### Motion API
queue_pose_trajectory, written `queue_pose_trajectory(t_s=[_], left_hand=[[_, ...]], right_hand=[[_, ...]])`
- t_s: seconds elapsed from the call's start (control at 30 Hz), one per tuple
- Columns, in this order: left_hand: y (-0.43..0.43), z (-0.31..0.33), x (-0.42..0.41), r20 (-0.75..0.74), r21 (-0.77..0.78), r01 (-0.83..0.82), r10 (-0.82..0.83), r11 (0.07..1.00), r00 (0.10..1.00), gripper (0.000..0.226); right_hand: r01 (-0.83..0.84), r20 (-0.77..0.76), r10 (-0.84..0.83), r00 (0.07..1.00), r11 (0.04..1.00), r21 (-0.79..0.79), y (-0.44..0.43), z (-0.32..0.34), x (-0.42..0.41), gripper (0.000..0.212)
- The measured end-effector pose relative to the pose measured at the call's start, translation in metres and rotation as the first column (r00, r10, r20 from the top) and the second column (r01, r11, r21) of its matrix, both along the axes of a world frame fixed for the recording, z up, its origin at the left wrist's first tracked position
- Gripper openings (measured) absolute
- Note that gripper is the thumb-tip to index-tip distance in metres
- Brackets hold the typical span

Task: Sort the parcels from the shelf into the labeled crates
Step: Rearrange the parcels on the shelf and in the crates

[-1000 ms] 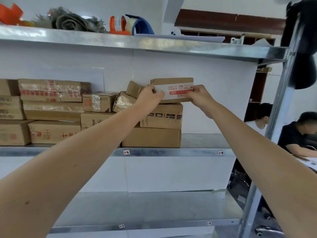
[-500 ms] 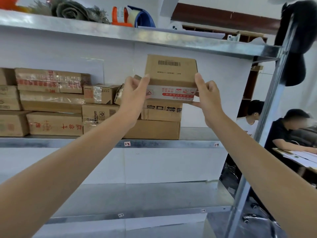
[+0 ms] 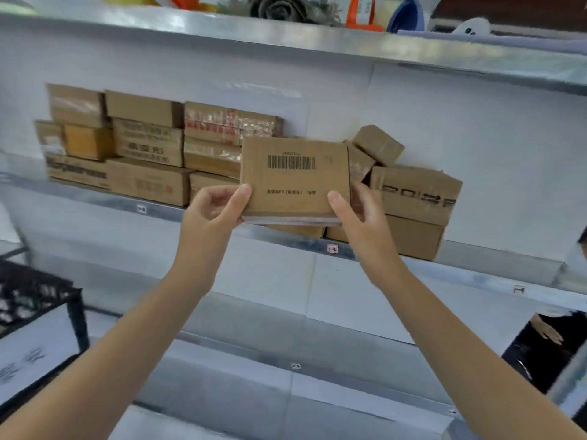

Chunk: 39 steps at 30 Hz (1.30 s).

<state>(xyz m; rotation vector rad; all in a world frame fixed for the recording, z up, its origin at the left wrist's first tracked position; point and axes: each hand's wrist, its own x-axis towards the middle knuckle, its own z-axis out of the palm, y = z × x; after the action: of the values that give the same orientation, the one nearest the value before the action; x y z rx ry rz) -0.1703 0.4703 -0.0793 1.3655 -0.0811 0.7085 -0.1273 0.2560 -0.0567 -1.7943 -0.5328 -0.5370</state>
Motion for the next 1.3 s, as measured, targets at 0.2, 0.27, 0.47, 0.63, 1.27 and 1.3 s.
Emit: queue_pose_trajectory(t_s=[0.2,0.27,0.47,0.63,1.27,1.3], left_hand=[[0.096,-0.039,-0.052,-0.088,0.059,-0.198,0.203,0.978,0.975,0.027],[0.125,-0.055,-0.069,-0.133,0.041,-0.27,0.274,0.962,0.953,0.026],[0.199,-0.111,-0.108,-0.236,0.145,-0.479,0.501,0.866,0.833,0.022],[0.257,-0.138,-0.136,-0.308,0.289,-0.587,0.654,0.756,0.691,0.031],[0.414,-0.181,-0.238,-0.483,0.011,-0.712,0.627,0.702,0.611,0.02],[0.417,-0.183,-0.243,-0.477,-0.001,-0.732,0.643,0.682,0.6,0.022]], right_hand=[[-0.234,-0.161,0.236,0.958,0.972,0.036,0.117,-0.042,0.012,0.06],[-0.329,-0.189,0.331,0.924,0.943,0.044,0.156,-0.06,0.009,0.043],[-0.461,-0.295,0.448,0.844,0.887,0.028,0.253,-0.119,0.002,0.038],[-0.558,-0.4,0.524,0.752,0.829,0.037,0.326,-0.151,-0.007,0.033],[-0.706,-0.701,0.608,0.372,0.676,0.211,0.54,-0.165,-0.058,0.042],[-0.708,-0.718,0.605,0.344,0.669,0.224,0.549,-0.165,-0.06,0.037]])
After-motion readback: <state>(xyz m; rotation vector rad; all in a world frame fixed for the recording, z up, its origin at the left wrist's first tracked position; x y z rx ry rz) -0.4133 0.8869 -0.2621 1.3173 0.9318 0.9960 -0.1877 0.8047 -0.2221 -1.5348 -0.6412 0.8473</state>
